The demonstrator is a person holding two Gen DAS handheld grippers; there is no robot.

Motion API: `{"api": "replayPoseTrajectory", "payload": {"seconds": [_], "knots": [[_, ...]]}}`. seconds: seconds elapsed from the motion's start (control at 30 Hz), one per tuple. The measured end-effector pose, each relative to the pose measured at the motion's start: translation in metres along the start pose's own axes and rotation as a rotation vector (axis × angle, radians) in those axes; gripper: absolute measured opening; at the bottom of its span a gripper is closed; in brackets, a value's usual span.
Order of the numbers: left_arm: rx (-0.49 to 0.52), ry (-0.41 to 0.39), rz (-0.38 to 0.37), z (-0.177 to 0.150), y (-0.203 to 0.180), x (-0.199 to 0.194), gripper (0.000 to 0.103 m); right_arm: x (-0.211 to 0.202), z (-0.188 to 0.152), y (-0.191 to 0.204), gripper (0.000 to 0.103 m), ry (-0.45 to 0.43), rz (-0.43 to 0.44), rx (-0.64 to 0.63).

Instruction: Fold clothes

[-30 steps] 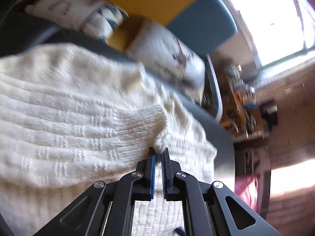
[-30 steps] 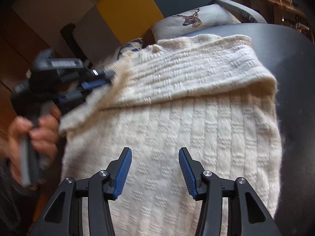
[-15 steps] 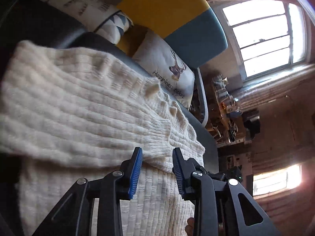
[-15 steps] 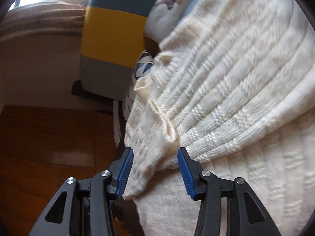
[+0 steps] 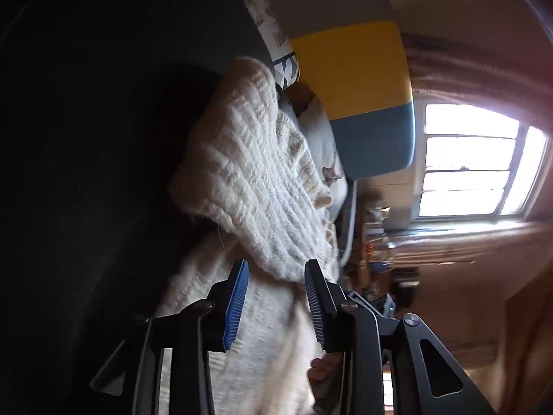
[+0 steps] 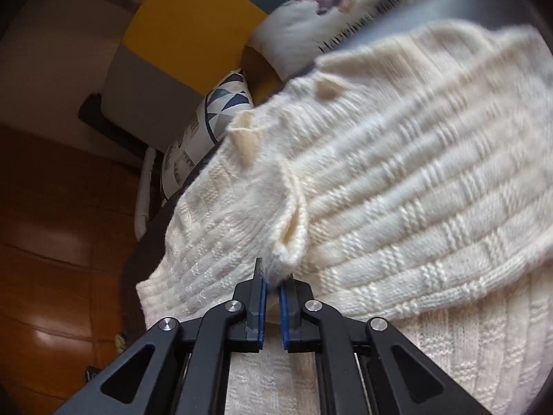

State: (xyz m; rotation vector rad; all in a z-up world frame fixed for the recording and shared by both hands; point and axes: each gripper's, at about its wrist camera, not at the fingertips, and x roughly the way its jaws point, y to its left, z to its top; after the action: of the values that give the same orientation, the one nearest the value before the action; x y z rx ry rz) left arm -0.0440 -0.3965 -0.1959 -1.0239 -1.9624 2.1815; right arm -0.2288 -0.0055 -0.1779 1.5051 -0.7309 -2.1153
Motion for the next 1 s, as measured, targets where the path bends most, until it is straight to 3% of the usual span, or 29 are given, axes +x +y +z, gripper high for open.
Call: {"api": "replayPoseTrajectory", "payload": {"seconds": [0.1, 0.3, 0.63, 0.77, 0.9, 1.0], "knots": [[-0.093, 0.012, -0.064, 0.001, 0.008, 0.004, 0.040, -0.013, 0.013, 0.030, 0.005, -0.007, -0.023, -0.098], [-0.202, -0.012, -0.102, -0.002, 0.006, 0.017, 0.046, -0.048, 0.036, 0.098, 0.005, -0.043, -0.014, -0.268], [-0.290, -0.087, -0.074, 0.015, 0.000, 0.045, 0.048, -0.114, 0.057, 0.181, 0.005, -0.146, 0.078, -0.449], [-0.276, -0.153, -0.034, 0.031, -0.005, 0.042, 0.048, -0.131, 0.063, 0.157, 0.005, -0.199, 0.054, -0.444], [-0.211, -0.212, 0.029, 0.045, -0.008, 0.030, 0.046, -0.117, 0.069, 0.070, 0.005, -0.178, 0.001, -0.277], [-0.161, -0.189, 0.055, 0.051, -0.008, 0.029, 0.045, -0.092, 0.060, 0.002, 0.005, -0.125, -0.038, -0.143]]}}
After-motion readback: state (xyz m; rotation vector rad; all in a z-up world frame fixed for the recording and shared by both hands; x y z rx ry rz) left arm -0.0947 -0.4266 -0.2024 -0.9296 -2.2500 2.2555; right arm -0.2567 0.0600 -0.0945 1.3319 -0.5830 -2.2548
